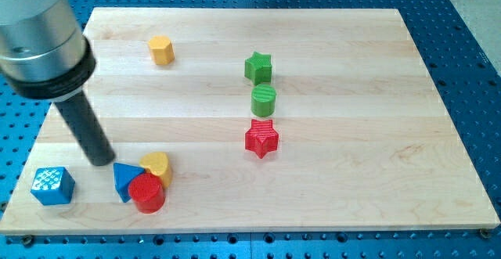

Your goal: Place the red circle at the bottom of the red star

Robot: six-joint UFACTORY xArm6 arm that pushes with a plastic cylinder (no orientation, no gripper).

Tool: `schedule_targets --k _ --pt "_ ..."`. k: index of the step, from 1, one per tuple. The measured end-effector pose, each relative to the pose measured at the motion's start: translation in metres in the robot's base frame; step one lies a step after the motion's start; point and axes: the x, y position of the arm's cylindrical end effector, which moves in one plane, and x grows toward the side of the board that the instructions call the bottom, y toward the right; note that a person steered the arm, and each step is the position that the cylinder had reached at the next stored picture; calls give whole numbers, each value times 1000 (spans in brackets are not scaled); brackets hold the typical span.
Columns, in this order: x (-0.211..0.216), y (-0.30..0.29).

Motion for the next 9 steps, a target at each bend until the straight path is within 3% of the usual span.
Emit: schedule_targets --k 2,5,6,7,8,9 --pt "58 -3" --pt "56 128" --pt "45 131" --pt "71 110" --pt "86 123" --pt "84 180"
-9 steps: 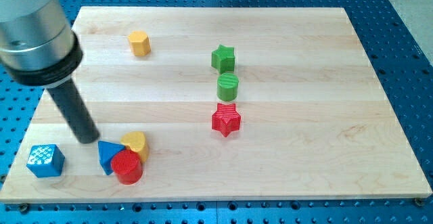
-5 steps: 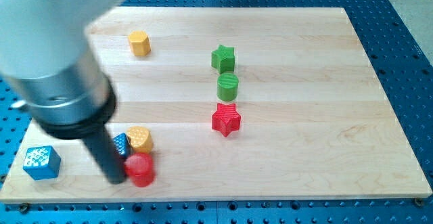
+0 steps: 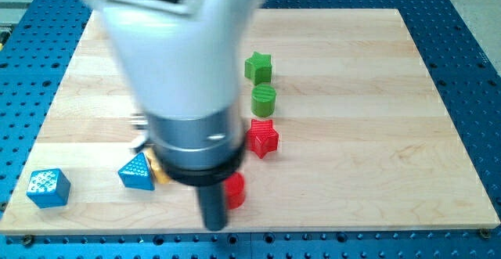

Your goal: Place the red circle at the bottom of the red star

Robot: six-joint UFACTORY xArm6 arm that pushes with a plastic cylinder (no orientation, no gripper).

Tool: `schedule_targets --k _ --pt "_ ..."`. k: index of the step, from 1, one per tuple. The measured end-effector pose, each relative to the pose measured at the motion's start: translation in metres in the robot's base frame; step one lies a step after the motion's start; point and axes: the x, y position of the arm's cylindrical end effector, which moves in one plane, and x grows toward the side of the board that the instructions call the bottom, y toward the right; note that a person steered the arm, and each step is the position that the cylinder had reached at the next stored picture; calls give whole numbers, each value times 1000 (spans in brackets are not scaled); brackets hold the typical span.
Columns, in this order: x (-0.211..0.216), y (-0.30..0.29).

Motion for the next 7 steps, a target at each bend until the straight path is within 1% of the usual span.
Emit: schedule_targets --k 1,2,3,4,5,6,7 --pt "-12 28" --pt "2 -24" --pt "-18 -40" --pt "-52 -23" --pt "-50 -4" --pt "-49 2" --pt "-47 -16"
